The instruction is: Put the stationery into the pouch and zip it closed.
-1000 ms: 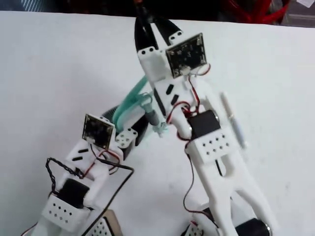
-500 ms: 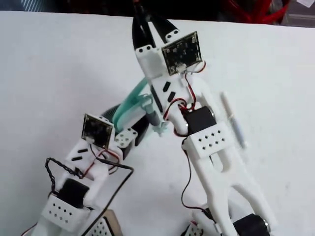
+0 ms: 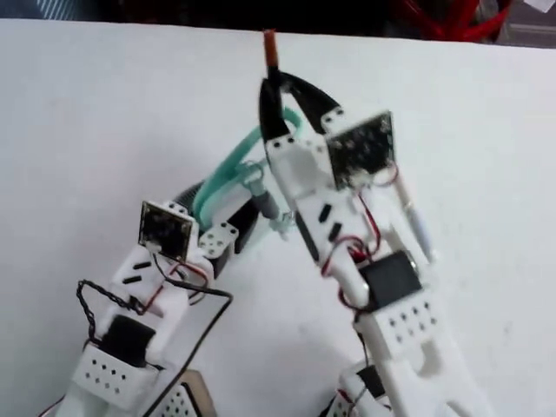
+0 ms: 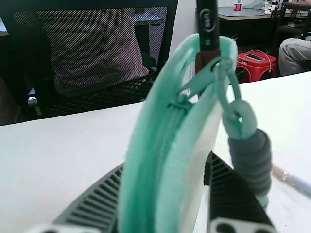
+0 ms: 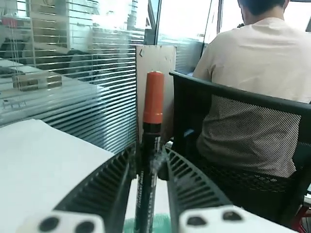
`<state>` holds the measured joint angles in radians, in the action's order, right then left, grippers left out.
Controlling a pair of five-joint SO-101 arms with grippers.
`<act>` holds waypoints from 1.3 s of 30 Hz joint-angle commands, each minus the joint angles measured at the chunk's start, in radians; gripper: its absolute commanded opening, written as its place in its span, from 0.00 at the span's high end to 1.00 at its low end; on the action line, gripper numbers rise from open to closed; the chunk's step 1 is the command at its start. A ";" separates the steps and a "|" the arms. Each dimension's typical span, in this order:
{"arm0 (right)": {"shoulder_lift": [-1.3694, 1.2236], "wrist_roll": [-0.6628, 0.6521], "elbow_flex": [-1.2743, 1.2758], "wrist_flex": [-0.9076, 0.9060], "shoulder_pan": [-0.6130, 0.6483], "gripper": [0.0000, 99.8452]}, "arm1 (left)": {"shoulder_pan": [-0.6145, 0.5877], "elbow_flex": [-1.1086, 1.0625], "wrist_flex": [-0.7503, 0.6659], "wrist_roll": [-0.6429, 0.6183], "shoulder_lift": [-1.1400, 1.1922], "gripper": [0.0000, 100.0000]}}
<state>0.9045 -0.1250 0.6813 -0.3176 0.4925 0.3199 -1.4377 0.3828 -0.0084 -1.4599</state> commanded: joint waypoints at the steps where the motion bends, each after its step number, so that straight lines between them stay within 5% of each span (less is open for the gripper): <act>1: 0.082 0.006 0.002 -0.076 -0.007 0.98 | -0.012 0.014 -0.025 -0.011 -0.005 0.79; 14: 0.039 -0.143 -0.091 -0.378 0.074 0.98 | -0.008 0.012 -0.025 -0.011 -0.005 0.79; 23: 0.038 -0.146 -0.258 -0.558 0.074 0.62 | -0.007 0.011 -0.025 -0.011 -0.005 0.79; 31: 0.036 -0.152 -0.367 -0.599 -0.021 0.77 | -0.013 0.012 -0.025 -0.009 -0.010 0.79; 39: -0.122 -0.161 -0.370 -0.641 -0.418 0.87 | -0.027 0.014 -0.025 -0.011 -0.010 0.79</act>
<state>0.8677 -0.2739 0.3498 -0.9421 0.2163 0.3030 -1.4377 0.3813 -0.0084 -1.4599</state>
